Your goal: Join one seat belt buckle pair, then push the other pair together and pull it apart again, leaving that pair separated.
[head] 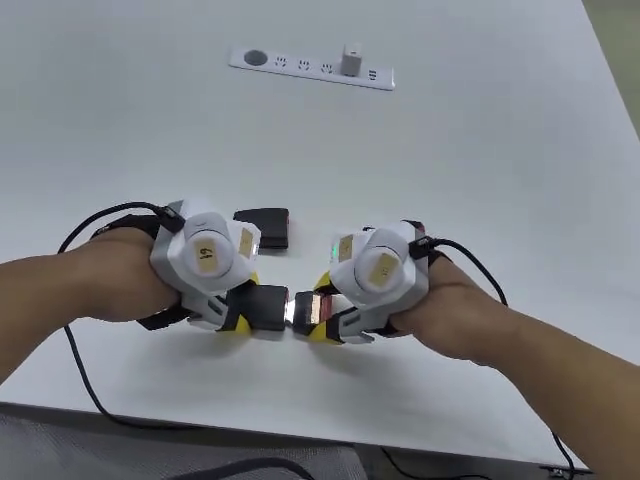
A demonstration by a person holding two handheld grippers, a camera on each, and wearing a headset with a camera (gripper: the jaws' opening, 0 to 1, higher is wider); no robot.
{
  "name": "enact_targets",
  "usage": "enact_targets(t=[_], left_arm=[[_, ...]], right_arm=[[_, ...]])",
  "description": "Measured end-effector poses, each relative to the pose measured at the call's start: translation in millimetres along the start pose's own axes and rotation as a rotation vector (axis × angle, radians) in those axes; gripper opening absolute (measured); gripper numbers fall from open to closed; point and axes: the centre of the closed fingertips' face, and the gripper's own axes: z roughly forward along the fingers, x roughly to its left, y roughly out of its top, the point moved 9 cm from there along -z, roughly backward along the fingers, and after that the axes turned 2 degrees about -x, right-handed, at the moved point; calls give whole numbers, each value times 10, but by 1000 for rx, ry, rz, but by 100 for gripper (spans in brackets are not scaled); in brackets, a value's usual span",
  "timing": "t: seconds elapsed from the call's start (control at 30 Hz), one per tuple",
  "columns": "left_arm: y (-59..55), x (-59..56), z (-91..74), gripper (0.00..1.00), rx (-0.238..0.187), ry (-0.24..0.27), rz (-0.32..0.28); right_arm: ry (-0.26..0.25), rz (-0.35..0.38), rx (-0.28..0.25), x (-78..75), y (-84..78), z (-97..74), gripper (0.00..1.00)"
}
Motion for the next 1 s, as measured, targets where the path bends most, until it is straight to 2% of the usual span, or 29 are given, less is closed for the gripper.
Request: enact_targets(t=[0.2, 0.57, 1.0], left_arm=[[-1, 8, -9, 32, 15, 4, 14], [-7, 11, -14, 32, -1, 6, -2], [1, 17, -12, 33, 21, 2, -7]], right_arm=[[12, -5, 4, -28, -30, -10, 30], [11, 8, 21, -19, -19, -15, 29], [9, 14, 27, -28, -32, -9, 30]])
